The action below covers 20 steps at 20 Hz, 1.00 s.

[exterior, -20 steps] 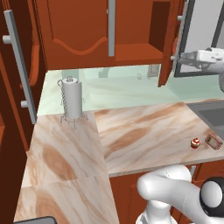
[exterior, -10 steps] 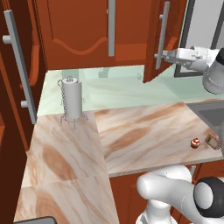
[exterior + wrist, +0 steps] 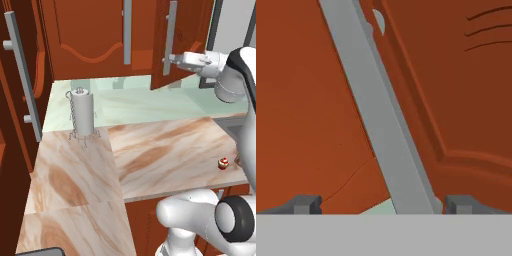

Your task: Open the cabinet. Pick the bar soap and place it next to the sink. Then close the cabinet.

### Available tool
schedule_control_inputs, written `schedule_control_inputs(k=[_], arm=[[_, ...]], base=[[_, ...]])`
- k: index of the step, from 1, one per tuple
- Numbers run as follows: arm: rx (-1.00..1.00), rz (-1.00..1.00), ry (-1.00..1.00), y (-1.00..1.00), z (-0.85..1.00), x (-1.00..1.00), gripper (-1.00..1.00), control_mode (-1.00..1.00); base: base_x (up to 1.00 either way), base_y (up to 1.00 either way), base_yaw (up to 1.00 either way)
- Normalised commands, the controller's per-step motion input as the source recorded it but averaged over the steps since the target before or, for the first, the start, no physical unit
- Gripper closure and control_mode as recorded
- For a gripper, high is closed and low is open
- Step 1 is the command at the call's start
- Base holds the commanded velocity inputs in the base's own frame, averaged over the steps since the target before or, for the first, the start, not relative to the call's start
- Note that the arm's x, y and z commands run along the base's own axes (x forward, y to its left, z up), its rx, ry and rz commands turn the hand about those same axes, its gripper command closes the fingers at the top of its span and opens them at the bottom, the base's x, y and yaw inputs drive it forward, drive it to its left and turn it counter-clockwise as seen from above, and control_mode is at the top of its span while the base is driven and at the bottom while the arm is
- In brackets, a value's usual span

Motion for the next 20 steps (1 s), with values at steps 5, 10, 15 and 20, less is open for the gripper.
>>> schedule_control_inputs(k=[5, 10, 15, 20], arm=[[0.0, -0.04, 0.0, 0.28, 0.0, 0.27, -1.0, -1.0], [0.0, -0.05, 0.0, 0.25, 0.0, 0.27, -1.0, -1.0], [0.0, -0.06, 0.0, 0.27, 0.0, 0.35, -1.0, -1.0], [0.0, -0.11, 0.0, 0.28, 0.0, 0.4, -1.0, -1.0]], base=[[0.0, 0.0, 0.0], [0.0, 0.0, 0.0], [0.0, 0.0, 0.0], [0.0, 0.0, 0.0]])
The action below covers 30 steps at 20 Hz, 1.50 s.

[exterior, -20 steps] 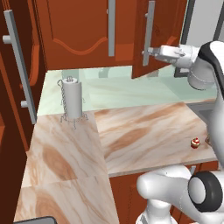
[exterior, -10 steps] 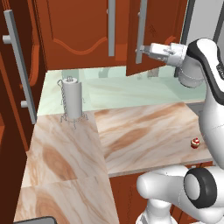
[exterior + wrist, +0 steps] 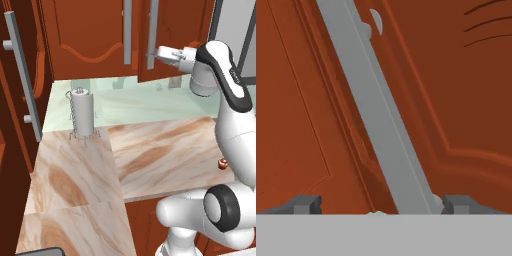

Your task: Open the cabinet. Pick the bar soap and place it next to the sink. Then close the cabinet.

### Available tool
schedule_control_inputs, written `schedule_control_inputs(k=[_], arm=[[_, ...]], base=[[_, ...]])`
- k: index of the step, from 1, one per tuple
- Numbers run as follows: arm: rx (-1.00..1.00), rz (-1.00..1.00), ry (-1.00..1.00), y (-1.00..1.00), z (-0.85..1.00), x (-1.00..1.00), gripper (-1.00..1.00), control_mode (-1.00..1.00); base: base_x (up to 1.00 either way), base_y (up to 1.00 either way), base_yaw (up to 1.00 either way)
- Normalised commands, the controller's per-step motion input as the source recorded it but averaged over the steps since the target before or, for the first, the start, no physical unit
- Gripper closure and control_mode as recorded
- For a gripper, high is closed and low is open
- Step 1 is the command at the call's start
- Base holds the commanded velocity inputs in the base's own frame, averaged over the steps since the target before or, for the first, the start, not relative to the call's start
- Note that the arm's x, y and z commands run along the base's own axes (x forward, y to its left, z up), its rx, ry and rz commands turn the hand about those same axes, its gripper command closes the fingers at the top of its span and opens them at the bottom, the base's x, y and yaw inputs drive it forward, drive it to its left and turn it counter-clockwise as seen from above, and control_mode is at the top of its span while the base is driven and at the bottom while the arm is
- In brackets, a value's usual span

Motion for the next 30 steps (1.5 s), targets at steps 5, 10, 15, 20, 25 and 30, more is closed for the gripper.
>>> schedule_control_inputs(k=[5, 10, 15, 20, 25, 30], arm=[[0.0, -0.13, 0.0, 0.24, 0.0, 0.36, -1.0, -1.0], [0.0, -0.11, 0.0, 0.25, 0.0, 0.27, -1.0, -1.0], [0.0, -0.11, 0.0, 0.21, 0.0, 0.25, -1.0, -1.0], [0.0, -0.11, 0.0, 0.2, 0.0, 0.23, -1.0, -1.0], [0.0, -0.1, 0.0, 0.17, 0.0, 0.41, -1.0, -1.0], [0.0, -0.07, 0.0, 0.12, 0.0, 0.41, -1.0, -1.0]], base=[[0.0, 0.0, 0.0], [0.0, 0.0, 0.0], [0.0, 0.0, 0.0], [0.0, 0.0, 0.0], [0.0, 0.0, 0.0], [0.0, 0.0, 0.0]])
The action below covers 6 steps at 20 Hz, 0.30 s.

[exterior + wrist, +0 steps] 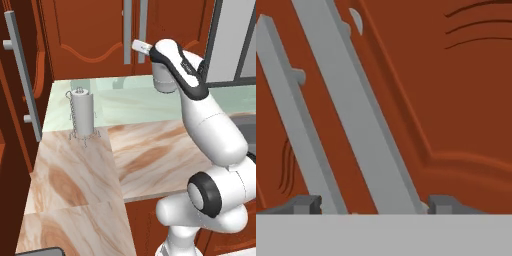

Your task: Open the cabinet. Pick the bar soap and place it next to the sink. Then close the cabinet.

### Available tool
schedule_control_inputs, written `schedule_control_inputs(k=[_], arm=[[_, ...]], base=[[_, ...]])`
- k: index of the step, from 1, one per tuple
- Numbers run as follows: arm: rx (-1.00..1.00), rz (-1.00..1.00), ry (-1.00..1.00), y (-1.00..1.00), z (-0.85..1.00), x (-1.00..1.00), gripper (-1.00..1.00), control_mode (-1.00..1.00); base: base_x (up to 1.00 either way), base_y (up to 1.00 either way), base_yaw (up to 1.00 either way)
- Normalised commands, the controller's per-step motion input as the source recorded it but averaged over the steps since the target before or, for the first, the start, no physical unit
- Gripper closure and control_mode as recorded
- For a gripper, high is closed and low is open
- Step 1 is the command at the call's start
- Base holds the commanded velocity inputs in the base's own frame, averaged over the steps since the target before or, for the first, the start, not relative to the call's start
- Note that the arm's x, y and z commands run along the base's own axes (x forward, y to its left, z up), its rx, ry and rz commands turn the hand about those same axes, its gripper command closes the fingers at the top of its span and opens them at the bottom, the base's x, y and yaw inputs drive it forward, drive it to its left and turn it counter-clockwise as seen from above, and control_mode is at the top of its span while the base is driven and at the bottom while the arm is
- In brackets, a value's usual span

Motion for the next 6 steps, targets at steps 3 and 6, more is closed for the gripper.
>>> schedule_control_inputs(k=[3, 6], arm=[[0.0, -0.03, 0.0, 0.03, 0.0, 0.3, -1.0, -1.0], [0.0, 0.0, 0.0, 0.0, 0.0, 0.25, -1.0, -1.0]], base=[[0.0, 0.0, 0.0], [0.0, 0.0, 0.0]])
